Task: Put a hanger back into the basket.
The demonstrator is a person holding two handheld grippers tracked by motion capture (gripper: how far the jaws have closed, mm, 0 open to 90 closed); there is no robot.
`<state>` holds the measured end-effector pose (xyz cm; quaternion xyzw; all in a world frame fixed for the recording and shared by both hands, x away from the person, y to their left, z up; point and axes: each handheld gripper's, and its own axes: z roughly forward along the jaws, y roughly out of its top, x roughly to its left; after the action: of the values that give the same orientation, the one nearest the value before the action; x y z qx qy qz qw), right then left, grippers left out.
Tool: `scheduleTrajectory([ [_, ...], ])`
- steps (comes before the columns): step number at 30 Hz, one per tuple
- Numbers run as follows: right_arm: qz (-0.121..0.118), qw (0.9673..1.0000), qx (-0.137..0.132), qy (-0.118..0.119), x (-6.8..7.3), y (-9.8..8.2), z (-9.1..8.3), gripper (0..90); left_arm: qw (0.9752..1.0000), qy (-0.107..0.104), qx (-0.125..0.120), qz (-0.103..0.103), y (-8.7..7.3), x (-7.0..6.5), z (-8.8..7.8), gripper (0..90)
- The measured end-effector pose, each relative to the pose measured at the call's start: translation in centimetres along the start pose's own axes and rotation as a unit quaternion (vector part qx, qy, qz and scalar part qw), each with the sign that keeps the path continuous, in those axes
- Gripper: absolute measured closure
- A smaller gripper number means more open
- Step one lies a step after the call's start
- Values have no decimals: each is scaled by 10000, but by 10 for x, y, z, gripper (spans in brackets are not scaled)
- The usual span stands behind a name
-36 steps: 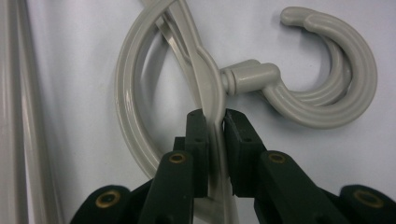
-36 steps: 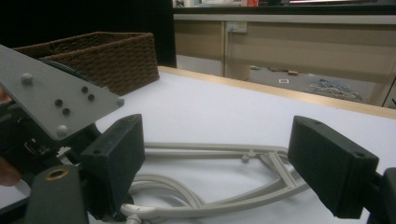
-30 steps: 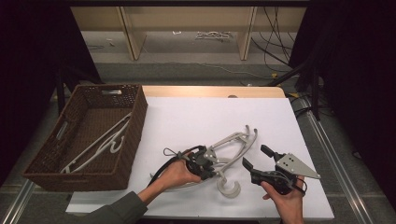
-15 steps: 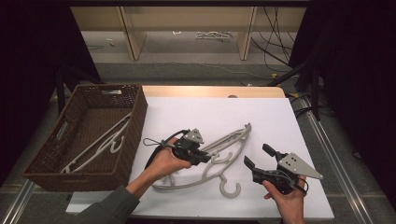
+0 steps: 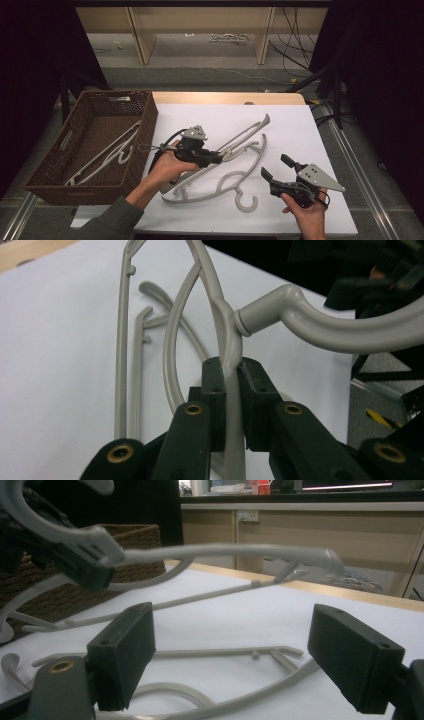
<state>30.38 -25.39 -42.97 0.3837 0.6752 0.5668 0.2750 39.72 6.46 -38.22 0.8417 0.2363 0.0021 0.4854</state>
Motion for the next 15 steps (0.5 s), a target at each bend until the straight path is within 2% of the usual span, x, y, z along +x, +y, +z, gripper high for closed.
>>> scheduleTrajectory([
  [9,74,9999,-101,109,2,-2,3,201,9996,-286,-75,-21,19,-12,-18,821],
  [11,47,9999,-20,93,2,-1,2,201,9996,-279,-73,44,24,-17,-24,821],
  [12,37,9999,-67,80,2,-1,3,201,9996,-279,-73,44,24,-17,-24,821],
  [15,14,9999,95,74,1,-1,0,201,9996,-231,-160,68,33,-23,-38,821],
])
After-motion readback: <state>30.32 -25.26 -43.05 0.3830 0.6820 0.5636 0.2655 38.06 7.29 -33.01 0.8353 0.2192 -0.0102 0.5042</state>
